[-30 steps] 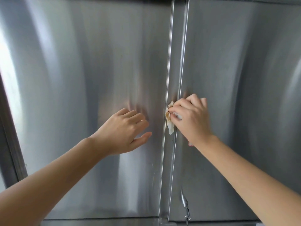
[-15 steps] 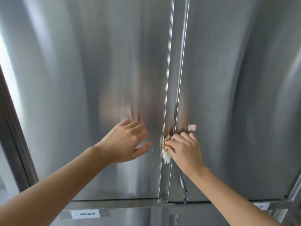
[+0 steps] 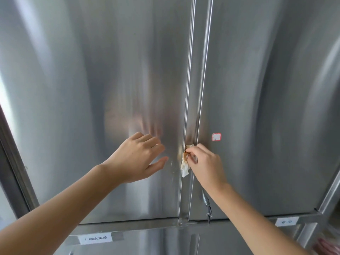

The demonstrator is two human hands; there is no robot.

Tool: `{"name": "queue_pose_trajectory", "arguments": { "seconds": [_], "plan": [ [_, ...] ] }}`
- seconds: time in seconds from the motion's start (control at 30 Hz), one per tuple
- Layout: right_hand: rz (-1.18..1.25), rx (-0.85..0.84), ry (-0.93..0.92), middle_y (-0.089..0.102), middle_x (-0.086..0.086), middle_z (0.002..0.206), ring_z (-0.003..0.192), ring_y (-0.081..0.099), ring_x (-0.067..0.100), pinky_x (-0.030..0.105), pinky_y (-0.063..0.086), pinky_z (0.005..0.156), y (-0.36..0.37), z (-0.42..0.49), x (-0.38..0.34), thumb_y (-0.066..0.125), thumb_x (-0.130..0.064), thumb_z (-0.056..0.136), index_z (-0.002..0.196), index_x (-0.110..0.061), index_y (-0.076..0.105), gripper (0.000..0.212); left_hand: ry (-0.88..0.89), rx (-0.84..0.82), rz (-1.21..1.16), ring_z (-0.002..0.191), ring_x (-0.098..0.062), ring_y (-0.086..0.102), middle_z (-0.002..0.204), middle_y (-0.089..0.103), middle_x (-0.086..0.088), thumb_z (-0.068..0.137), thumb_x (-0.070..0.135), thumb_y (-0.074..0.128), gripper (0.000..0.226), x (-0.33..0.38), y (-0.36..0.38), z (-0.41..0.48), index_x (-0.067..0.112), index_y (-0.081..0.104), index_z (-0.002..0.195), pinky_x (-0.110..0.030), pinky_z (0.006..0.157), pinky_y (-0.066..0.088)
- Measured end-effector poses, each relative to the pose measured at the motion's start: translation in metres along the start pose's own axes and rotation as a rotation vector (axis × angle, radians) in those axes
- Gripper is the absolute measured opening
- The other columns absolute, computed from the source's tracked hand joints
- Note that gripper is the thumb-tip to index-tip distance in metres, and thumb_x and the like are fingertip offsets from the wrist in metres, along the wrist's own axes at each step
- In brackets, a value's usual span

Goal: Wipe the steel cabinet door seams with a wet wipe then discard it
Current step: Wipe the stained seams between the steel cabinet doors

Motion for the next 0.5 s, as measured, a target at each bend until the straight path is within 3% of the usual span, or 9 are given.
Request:
{"name": "queue_pose_trajectory", "arguments": {
  "seconds": [0.1,0.27,0.5],
  "plan": [
    [-0.017,0.008,-0.001,0.058,-0.005,0.077,0.055,0.056,0.022,0.033,0.046,0.047,-0.007,0.006,-0.002,0.075,-0.006,0.075,0.086,-0.024,0.072,0.021,0.009,0.01,-0.019,0.076,-0.026,0.062,0.094,0.067,0.001,0.104,0.049,0.035,0.047,0.0,0.004,-0.001,0.016,0.068,0.097,-0.04,0.072,0.05],
    [0.013,0.186,-0.015,0.055,-0.004,0.075,0.056,0.05,0.017,0.033,0.039,0.058,-0.033,0.044,-0.015,0.07,-0.006,0.079,0.087,-0.021,0.073,0.018,0.003,0.039,-0.05,0.077,-0.027,0.062,0.093,0.067,-0.001,0.105,0.049,0.03,0.052,-0.005,0.006,0.006,0.015,0.066,0.094,-0.044,0.073,0.05],
    [-0.038,0.109,-0.043,0.054,-0.004,0.074,0.052,0.052,0.022,0.032,0.042,0.043,-0.008,0.009,-0.005,0.072,-0.006,0.079,0.084,-0.022,0.069,0.018,0.021,0.062,-0.073,0.074,-0.026,0.06,0.094,0.067,0.0,0.105,0.048,0.031,0.05,-0.007,0.014,0.006,0.015,0.066,0.093,-0.042,0.071,0.049]
  ]
}}
Point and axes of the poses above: each hand's wrist, its own z-axis towards the middle knuckle, its own y-axis out of the palm, x = y × z, the point moved 5 cm from there along z, towards the middle knuckle
